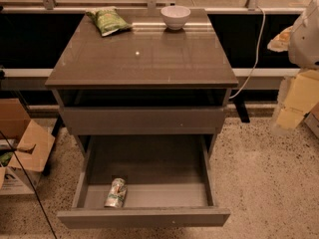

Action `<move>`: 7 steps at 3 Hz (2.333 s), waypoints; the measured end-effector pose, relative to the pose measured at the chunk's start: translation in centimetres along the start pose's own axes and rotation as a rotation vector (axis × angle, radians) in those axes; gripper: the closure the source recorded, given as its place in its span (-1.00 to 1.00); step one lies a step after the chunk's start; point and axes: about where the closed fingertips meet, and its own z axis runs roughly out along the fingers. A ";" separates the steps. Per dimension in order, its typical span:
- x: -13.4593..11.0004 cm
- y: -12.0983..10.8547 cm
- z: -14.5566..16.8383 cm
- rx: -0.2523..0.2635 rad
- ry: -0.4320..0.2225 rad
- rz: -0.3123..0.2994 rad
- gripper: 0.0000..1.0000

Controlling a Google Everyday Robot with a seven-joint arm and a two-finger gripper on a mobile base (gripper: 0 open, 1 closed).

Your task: Pick 7up can from middle drawer and place on counter

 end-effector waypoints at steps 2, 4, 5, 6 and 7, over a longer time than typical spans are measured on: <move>-1.7 -0.7 1.6 -0.007 -0.023 0.058 -1.00; -7.3 -2.9 11.5 -0.073 -0.094 0.352 -1.00; -9.4 -1.9 16.6 -0.139 -0.047 0.472 -1.00; -11.1 0.5 22.0 -0.228 0.004 0.610 -1.00; -11.0 0.7 22.1 -0.230 0.019 0.691 -1.00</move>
Offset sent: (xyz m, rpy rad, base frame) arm 0.0629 0.0635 -0.0442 0.1640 0.0562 -0.1940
